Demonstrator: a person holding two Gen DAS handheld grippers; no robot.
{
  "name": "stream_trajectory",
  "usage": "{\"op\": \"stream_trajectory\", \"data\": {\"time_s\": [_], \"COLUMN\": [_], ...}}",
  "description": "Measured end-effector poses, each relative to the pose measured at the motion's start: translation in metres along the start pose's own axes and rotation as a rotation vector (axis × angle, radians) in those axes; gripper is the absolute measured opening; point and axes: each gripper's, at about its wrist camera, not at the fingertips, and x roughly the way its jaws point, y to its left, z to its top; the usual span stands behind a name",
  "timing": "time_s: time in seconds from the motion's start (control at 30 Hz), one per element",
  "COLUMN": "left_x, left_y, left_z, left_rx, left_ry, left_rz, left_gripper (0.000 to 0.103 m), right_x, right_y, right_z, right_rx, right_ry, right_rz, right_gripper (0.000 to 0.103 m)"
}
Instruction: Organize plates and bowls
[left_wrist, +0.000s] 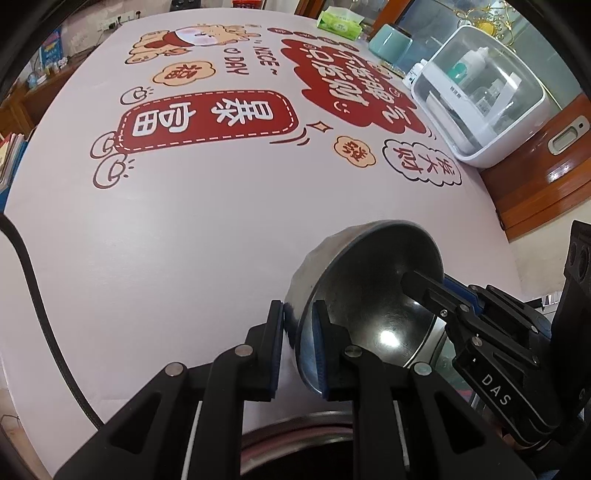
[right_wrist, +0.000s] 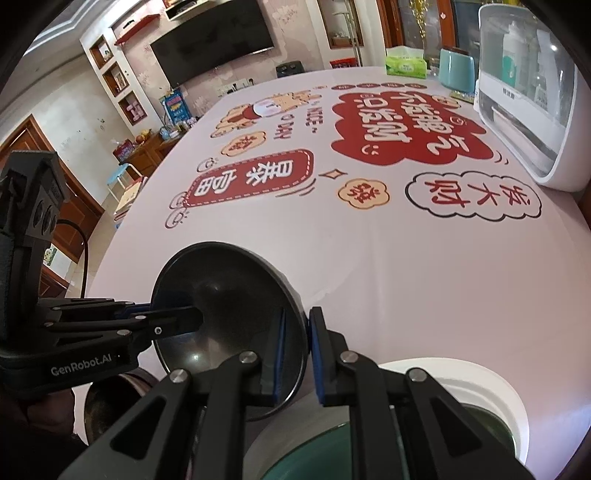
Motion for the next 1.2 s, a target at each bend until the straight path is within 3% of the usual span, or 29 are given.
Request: {"op": "stream_trajectory", "data": {"time_s": [0.57,1.2], "left_x": [-0.059,-0.127], "left_y": [-0.004,-0.001], "left_z": [-0.018,-0.067], "left_rx": [0.001,-0.036], "left_ry": [-0.163,-0.300], "left_rz": [-0.023,-0.001], "left_gripper": [0.014,0.014], "right_x": [-0.045,-0.092], "right_y": [0.019,0.061], "right_z": [-0.002,-0.022], "right_rx": [-0.063,-0.172], "right_ry": [-0.144,-0.230], "right_rz": [0.008,0.054], "right_gripper": [0.013,0.013]}}
